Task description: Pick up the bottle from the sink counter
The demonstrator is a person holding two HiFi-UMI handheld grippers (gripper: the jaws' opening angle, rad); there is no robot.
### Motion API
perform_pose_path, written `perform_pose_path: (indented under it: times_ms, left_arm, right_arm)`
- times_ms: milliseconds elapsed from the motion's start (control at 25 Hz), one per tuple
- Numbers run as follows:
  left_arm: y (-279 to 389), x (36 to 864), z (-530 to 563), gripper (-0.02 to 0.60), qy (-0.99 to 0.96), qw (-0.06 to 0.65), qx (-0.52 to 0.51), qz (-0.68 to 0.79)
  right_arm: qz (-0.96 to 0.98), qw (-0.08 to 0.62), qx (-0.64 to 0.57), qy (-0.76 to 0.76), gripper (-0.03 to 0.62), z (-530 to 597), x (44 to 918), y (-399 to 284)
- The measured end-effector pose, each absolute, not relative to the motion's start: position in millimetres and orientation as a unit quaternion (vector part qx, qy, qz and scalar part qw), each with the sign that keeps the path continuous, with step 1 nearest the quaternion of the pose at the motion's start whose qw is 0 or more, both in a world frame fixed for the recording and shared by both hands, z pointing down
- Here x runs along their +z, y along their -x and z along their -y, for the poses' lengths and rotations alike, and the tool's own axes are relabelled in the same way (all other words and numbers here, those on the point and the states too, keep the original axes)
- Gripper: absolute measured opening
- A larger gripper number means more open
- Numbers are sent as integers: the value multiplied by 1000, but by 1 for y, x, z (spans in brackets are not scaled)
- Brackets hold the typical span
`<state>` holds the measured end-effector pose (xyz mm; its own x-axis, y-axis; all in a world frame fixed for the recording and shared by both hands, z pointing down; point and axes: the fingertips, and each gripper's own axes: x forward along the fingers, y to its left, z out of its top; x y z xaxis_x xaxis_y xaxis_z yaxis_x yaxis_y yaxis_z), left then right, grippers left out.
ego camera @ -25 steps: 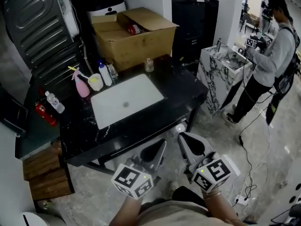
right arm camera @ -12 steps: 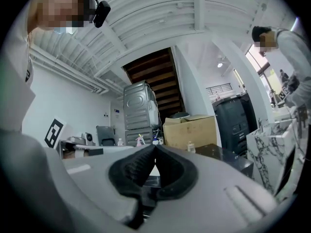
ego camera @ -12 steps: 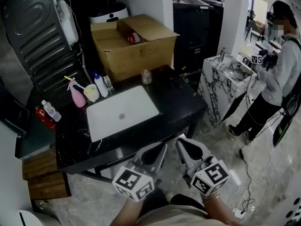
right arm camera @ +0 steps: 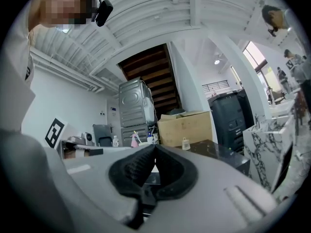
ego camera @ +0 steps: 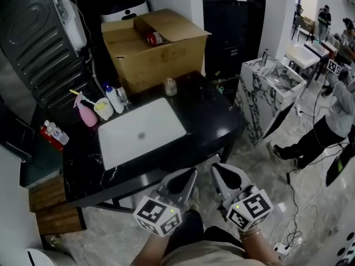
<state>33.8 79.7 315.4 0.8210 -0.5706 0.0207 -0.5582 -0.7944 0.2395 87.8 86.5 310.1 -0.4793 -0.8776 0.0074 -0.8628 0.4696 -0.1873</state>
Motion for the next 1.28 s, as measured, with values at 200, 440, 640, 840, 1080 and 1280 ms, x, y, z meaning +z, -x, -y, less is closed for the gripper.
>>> perform_pose_path:
  times_ms: [200, 440, 640, 840, 1080, 1280]
  left_arm:
    - [-39, 313, -45, 6, -945, 121, -31, 303]
    - [-36, 310, 10, 6, -943, 115, -35, 310]
    - [-33, 299, 69, 6, -944, 105, -41, 310]
    - [-37, 290, 121, 6, -946, 99, -46, 305]
    - [-37, 280, 170, 6, -950, 90, -51, 295]
    - [-28, 285, 198, 6, -948, 92, -60, 297]
  right_arm:
    - [-857, 42, -89, 505, 3, -55, 313, -93]
    - [-867, 50, -75, 490, 3, 6, 299, -90]
    - [-872, 46, -62, 484, 3, 67, 288, -84]
    - [-872, 48, -47, 485, 3, 115, 274, -85]
    - [-872, 43, -37, 486, 3, 168, 269, -80]
    - [-874, 40, -31, 483, 3, 194, 271, -67]
